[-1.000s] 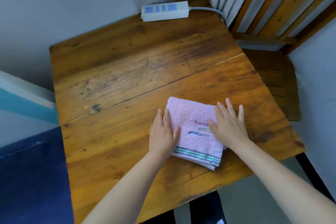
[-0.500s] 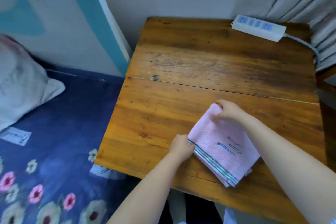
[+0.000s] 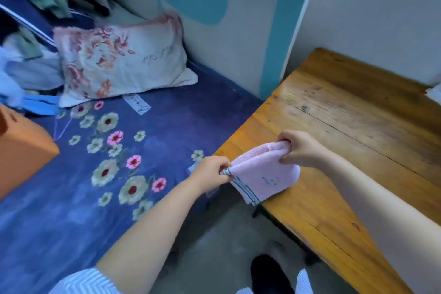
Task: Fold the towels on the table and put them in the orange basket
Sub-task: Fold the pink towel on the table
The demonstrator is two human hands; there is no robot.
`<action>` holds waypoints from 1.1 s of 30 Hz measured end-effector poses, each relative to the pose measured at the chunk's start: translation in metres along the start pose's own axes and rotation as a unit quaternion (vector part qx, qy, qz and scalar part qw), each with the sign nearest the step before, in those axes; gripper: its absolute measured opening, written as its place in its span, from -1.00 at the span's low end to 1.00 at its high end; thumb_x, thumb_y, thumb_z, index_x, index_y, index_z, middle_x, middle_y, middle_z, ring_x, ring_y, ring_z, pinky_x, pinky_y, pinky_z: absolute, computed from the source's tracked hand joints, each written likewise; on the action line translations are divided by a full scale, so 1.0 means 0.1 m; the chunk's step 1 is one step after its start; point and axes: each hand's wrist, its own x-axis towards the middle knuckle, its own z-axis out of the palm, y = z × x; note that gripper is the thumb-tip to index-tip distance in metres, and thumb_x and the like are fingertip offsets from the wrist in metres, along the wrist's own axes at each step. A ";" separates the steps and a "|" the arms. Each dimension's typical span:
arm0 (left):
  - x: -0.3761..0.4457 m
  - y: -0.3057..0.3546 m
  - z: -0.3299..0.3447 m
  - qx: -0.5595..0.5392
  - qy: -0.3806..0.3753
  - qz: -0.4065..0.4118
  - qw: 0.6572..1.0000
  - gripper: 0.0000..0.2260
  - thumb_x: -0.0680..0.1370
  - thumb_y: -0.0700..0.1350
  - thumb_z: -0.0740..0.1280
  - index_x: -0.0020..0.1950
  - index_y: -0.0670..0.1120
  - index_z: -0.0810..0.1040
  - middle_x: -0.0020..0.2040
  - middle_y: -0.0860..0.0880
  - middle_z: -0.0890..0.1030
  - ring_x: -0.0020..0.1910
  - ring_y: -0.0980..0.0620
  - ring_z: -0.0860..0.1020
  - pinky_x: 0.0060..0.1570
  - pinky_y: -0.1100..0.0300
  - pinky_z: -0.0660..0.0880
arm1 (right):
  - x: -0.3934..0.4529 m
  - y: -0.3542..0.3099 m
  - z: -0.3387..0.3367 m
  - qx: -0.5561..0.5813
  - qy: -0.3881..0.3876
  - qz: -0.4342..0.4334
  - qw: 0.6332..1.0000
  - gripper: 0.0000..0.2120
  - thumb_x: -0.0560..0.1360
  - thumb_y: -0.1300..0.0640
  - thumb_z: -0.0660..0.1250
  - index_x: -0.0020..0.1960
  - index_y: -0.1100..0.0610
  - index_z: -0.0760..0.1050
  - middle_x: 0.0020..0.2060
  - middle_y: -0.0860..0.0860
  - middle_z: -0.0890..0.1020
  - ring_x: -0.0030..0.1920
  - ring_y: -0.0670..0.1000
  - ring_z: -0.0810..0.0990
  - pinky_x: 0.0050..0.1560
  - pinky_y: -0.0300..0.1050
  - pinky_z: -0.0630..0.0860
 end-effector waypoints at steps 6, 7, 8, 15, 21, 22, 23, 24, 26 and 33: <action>-1.51 -1.08 -0.93 0.012 0.170 -0.049 0.984 -0.86 0.43 -0.25 0.36 -0.04 -0.22 0.58 -0.04 -0.17 0.64 0.06 -0.15 0.54 -0.09 0.17 0.35 | -0.19 -1.65 0.86 -0.063 -0.035 -0.171 0.983 -0.60 0.31 0.29 0.39 0.13 0.16 0.46 0.01 0.07 0.55 0.00 0.09 0.49 -0.05 -0.09 0.42; -1.77 -1.24 -1.04 0.016 0.193 -0.052 0.980 -0.87 0.43 -0.26 0.36 -0.04 -0.24 0.58 -0.03 -0.18 0.64 0.11 -0.14 0.53 -0.06 0.18 0.33 | -0.24 -1.91 1.00 -0.079 -0.038 -0.197 0.977 -0.56 0.32 0.26 0.41 0.18 0.17 0.46 0.07 0.06 0.56 0.06 0.09 0.50 0.01 -0.12 0.40; -2.06 -1.42 -1.15 0.024 0.211 -0.056 0.975 -0.87 0.44 -0.26 0.36 -0.04 -0.25 0.57 -0.02 -0.19 0.63 0.11 -0.15 0.52 -0.04 0.16 0.33 | -0.29 -2.17 1.16 -0.097 -0.042 -0.223 0.969 -0.57 0.33 0.22 0.43 0.19 0.18 0.48 0.09 0.08 0.56 0.09 0.09 0.50 0.03 -0.17 0.38; -3.61 -2.33 -1.54 0.079 0.311 -0.121 0.939 -0.85 0.45 -0.16 0.39 -0.06 -0.21 0.55 -0.06 -0.12 0.61 -0.05 -0.09 0.52 -0.13 0.15 0.33 | -0.56 -3.59 1.99 -0.134 -0.059 -0.371 0.917 -0.59 0.33 0.18 0.46 0.17 0.16 0.52 0.06 0.10 0.56 0.09 0.12 0.50 -0.05 -0.23 0.28; -4.29 -2.86 -1.88 0.095 0.387 -0.163 0.902 -0.84 0.45 -0.17 0.40 -0.06 -0.23 0.54 -0.08 -0.14 0.60 -0.08 -0.10 0.52 -0.15 0.12 0.33 | -0.57 -4.64 2.40 -0.144 -0.072 -0.458 0.874 -0.57 0.35 0.21 0.44 0.21 0.19 0.49 0.10 0.14 0.52 0.13 0.15 0.48 0.06 -0.13 0.33; -4.33 -2.92 -1.95 0.095 0.396 -0.168 0.898 -0.85 0.45 -0.17 0.40 -0.06 -0.23 0.54 -0.09 -0.14 0.59 -0.10 -0.11 0.51 -0.15 0.10 0.34 | -0.53 -4.78 2.44 -0.146 -0.073 -0.466 0.870 -0.57 0.36 0.22 0.43 0.21 0.19 0.48 0.10 0.14 0.52 0.13 0.15 0.47 0.02 -0.16 0.31; -4.37 -3.03 -2.04 0.094 0.407 -0.179 0.891 -0.85 0.45 -0.17 0.40 -0.06 -0.22 0.54 -0.10 -0.13 0.58 -0.12 -0.11 0.50 -0.18 0.10 0.34 | -0.46 -4.96 2.51 -0.150 -0.076 -0.473 0.865 -0.57 0.36 0.23 0.42 0.22 0.18 0.48 0.10 0.13 0.52 0.12 0.14 0.47 0.00 -0.18 0.30; -4.39 -3.13 -2.15 0.093 0.416 -0.186 0.885 -0.85 0.45 -0.17 0.40 -0.06 -0.21 0.53 -0.12 -0.12 0.57 -0.15 -0.10 0.47 -0.21 0.12 0.33 | -0.37 -5.13 2.55 -0.150 -0.080 -0.477 0.862 -0.57 0.36 0.23 0.42 0.22 0.18 0.48 0.10 0.12 0.51 0.11 0.13 0.47 -0.01 -0.18 0.31; -4.37 -3.32 -2.31 0.086 0.428 -0.203 0.876 -0.84 0.45 -0.17 0.40 -0.04 -0.21 0.53 -0.16 -0.04 0.49 -0.20 -0.03 0.39 -0.24 0.16 0.26 | -0.20 -5.40 2.63 -0.151 -0.093 -0.490 0.854 -0.59 0.36 0.25 0.41 0.20 0.20 0.48 0.08 0.14 0.52 0.07 0.11 0.48 -0.03 -0.18 0.33; -3.96 -4.22 -3.20 0.068 0.436 -0.250 0.862 -0.85 0.46 -0.19 0.39 -0.03 -0.20 0.51 -0.16 0.06 0.41 -0.20 0.03 0.37 -0.28 0.22 0.22 | 0.79 -6.37 2.95 -0.142 -0.111 -0.500 0.847 -0.61 0.38 0.27 0.39 0.20 0.22 0.49 0.07 0.15 0.53 -0.02 0.04 0.45 -0.09 -0.27 0.27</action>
